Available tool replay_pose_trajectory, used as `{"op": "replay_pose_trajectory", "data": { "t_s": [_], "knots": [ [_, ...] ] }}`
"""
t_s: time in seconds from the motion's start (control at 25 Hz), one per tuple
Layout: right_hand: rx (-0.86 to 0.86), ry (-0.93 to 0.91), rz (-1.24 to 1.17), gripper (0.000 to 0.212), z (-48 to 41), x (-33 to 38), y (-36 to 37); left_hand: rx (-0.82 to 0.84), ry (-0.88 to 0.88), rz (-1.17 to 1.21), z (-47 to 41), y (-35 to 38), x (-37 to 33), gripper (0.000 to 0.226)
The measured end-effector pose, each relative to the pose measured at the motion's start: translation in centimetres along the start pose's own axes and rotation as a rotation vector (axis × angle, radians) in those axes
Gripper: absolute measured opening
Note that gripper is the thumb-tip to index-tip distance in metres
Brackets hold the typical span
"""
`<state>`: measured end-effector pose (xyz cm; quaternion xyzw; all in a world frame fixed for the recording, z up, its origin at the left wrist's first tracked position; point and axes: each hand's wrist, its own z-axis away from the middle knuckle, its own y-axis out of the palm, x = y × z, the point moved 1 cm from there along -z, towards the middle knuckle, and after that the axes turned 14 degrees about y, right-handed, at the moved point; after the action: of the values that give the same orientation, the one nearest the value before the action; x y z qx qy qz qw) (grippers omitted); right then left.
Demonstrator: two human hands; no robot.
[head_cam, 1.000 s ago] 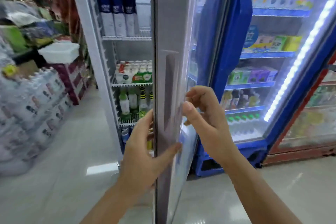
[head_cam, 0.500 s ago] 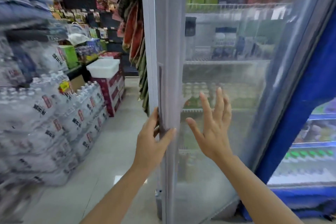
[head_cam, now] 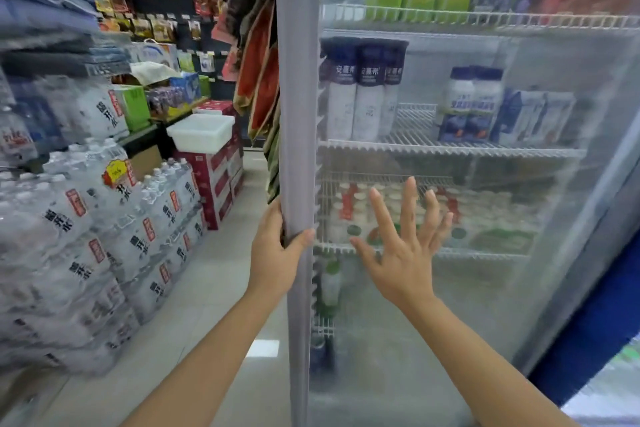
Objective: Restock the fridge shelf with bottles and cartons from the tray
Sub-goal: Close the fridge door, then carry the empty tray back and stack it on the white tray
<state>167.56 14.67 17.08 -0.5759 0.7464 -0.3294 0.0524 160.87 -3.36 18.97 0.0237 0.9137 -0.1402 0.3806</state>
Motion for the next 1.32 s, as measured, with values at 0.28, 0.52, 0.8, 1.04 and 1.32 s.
{"op": "replay_pose_trajectory", "data": {
  "t_s": [0.28,0.52,0.8,1.04,1.32],
  "knots": [
    [-0.04,-0.021,0.039,0.075,-3.1,-0.7,5.3,0.042,-0.057,0.077,-4.6,1.8,5.1,0.075],
    [-0.027,-0.026,0.039,0.071,-3.5,-0.7,6.4,-0.072,-0.115,0.088,-5.0,3.8,6.6,0.081],
    [0.016,0.038,-0.038,0.052,-1.7,0.7,2.7,-0.116,-0.071,-0.028,-3.9,3.0,5.1,0.073],
    [0.323,0.204,-0.275,0.025,11.9,-2.4,2.6,0.037,-0.089,-0.167,10.7,5.0,8.8,0.032],
    [1.003,0.574,-0.054,0.033,36.6,-9.9,8.6,0.572,-0.619,-0.225,33.5,6.2,19.7,0.026]
  ]
}}
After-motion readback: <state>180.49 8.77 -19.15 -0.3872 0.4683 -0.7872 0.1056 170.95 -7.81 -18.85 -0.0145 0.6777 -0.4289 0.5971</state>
